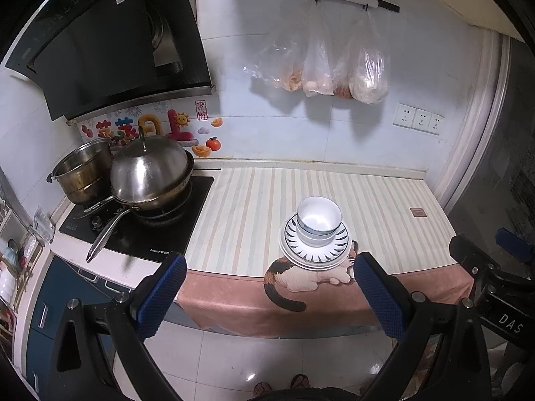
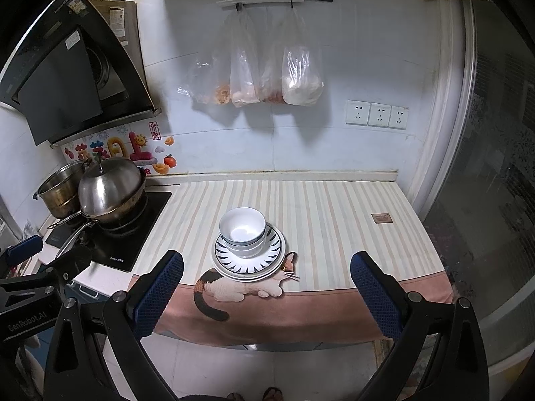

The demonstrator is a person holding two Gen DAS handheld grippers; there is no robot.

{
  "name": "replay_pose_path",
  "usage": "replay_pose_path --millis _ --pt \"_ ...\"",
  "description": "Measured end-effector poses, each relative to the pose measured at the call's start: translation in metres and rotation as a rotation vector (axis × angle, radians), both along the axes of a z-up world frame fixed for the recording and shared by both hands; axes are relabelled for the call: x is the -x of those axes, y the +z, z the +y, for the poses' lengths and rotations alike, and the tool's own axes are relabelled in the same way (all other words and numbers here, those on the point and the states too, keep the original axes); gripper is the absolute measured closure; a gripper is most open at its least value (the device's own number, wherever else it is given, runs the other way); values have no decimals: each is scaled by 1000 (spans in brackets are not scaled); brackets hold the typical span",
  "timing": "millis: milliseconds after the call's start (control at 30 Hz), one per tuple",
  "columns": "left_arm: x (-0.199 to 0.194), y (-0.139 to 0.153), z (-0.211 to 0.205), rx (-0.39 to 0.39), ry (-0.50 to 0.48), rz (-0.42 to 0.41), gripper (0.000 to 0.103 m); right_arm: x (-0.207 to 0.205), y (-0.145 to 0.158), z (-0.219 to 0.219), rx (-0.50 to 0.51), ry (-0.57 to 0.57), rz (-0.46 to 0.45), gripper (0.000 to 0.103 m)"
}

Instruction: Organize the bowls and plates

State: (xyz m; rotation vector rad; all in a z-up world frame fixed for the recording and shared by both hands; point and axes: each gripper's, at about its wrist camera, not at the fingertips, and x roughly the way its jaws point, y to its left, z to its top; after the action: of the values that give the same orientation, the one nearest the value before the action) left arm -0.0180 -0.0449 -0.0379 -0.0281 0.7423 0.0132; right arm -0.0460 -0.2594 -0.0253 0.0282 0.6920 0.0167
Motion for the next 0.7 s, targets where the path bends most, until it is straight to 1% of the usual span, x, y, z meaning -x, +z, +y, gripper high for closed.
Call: replay_pose_path --millis 267,700 --pt "-4 4 -1 3 -4 -2 0 -2 1 6 2 -1 -3 1" --pt "-1 3 0 11 1 -1 0 -1 2 11 -3 -6 -5 1"
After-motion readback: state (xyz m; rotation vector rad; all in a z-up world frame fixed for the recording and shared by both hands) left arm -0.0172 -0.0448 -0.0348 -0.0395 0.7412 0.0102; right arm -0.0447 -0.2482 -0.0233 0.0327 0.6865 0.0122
